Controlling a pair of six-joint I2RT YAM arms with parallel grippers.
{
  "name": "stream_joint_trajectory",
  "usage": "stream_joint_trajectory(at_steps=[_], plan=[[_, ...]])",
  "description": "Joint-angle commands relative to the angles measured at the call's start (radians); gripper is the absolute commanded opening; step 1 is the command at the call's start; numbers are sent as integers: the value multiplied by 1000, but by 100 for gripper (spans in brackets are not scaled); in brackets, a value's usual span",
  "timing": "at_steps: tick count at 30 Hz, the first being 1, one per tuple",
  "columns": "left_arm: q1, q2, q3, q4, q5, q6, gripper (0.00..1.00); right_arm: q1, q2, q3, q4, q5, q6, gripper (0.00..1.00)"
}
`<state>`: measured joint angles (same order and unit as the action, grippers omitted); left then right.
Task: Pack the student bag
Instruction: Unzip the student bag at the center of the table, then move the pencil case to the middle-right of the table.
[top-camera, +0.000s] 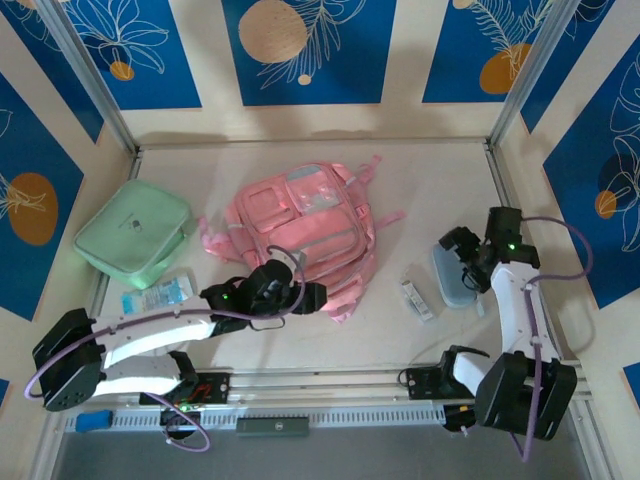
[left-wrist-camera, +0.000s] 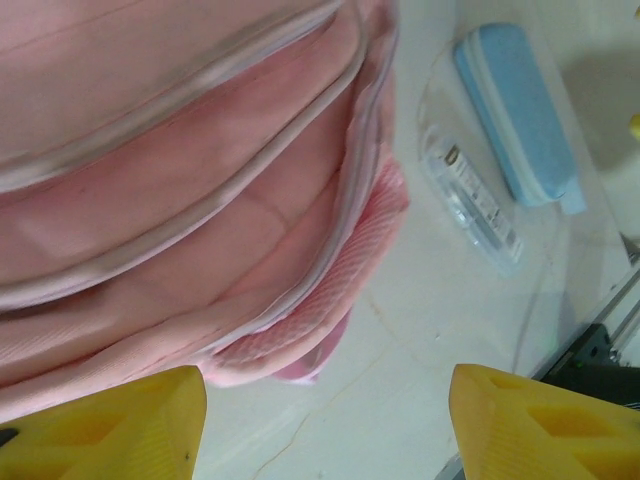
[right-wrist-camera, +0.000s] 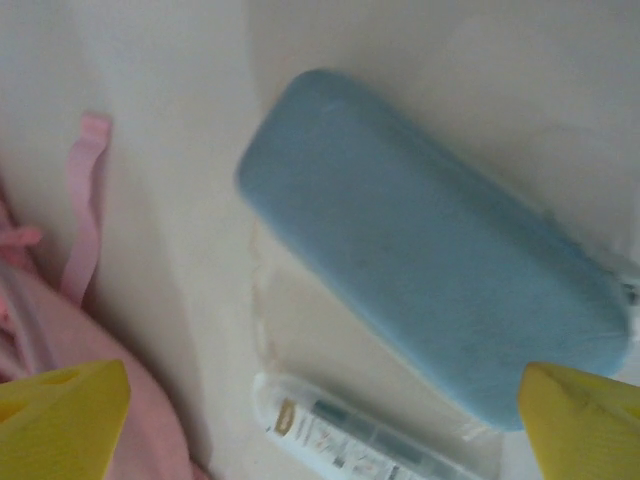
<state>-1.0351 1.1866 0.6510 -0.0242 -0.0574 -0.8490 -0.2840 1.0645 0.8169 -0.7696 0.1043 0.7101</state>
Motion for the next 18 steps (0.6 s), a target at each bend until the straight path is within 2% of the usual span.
stream_joint_trajectory(at_steps=[1, 7, 11, 18], plan=[[-25, 43, 39, 99, -42, -15, 67, -80, -20, -37, 12, -27, 4, 99], [-54, 137, 88, 156, -38, 7, 74, -133, 59, -76, 14, 29, 51, 99], [-59, 183, 114, 171, -25, 17, 81, -132, 113, -121, 62, -21, 76, 99], [-57, 172, 125, 128, -69, 54, 94, -40, 155, -163, 116, -34, 123, 99]])
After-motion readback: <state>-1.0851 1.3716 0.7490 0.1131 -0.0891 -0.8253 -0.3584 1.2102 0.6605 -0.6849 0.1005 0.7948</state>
